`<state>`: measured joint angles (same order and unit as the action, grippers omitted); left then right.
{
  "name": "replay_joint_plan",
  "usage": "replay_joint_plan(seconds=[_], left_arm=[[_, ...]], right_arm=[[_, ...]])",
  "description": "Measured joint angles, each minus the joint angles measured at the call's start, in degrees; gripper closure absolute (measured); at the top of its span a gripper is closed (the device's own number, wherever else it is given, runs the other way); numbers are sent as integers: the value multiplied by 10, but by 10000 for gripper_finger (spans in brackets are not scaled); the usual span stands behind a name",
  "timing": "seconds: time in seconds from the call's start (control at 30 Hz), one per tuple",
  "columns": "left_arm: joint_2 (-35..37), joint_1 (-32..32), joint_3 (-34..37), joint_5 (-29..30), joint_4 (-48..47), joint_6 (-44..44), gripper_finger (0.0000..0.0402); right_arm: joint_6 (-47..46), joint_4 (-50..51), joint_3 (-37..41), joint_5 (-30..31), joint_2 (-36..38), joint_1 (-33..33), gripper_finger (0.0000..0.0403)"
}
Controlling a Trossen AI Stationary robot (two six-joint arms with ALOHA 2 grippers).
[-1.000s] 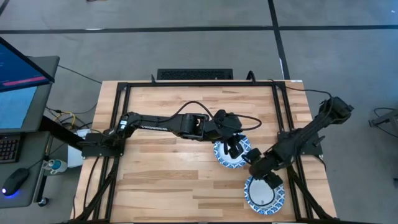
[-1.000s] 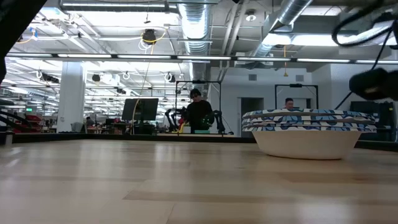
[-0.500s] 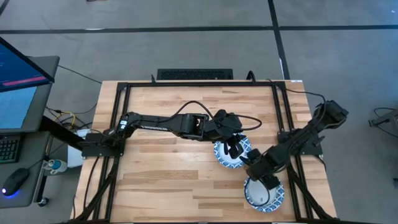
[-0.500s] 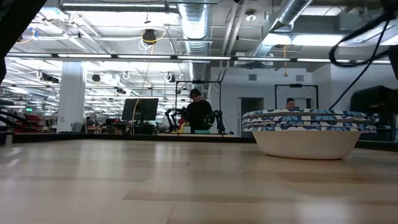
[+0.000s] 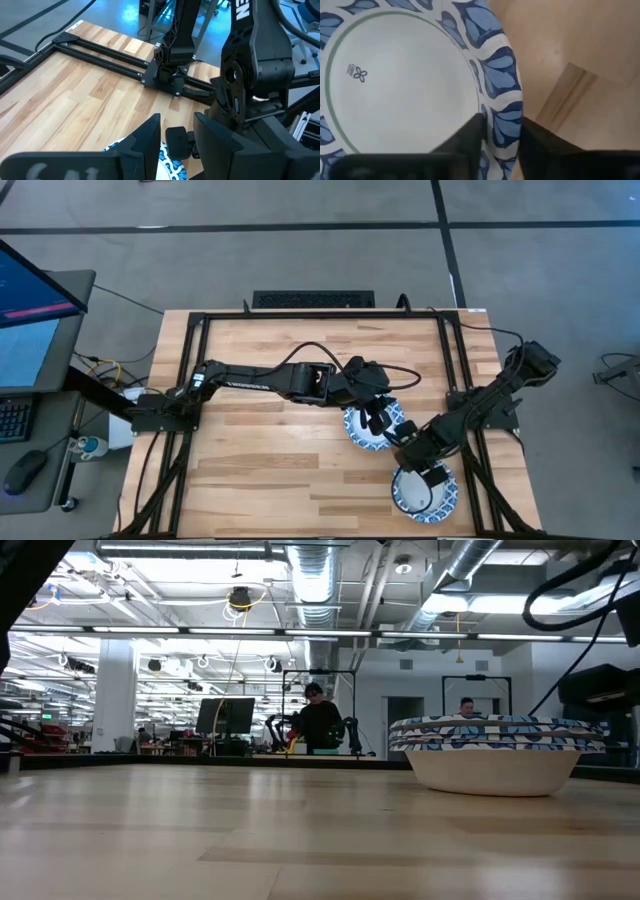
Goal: Nest bowls inside each other
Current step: Stack the white bowl on top of the other white bowl
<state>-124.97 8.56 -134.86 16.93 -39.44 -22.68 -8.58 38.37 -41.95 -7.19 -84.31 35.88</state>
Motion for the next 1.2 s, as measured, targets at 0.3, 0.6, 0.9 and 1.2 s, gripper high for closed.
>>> replay_joint_plan(seconds=[0.3, 0.6, 0.9, 1.2], left_arm=[[0, 1, 0, -2, 0, 0, 294], [0, 1, 0, -2, 0, 0, 294], [29, 3, 0, 20, -50, 0, 294], [109, 26, 0, 152, -157, 8, 294]], right_arm=[[-35, 31, -1, 15, 20, 0, 387], [-110, 210, -84, 35, 146, -3, 396], [-188, 318, -172, 170, 284, -64, 399], [-196, 328, -173, 213, 315, -209, 397]])
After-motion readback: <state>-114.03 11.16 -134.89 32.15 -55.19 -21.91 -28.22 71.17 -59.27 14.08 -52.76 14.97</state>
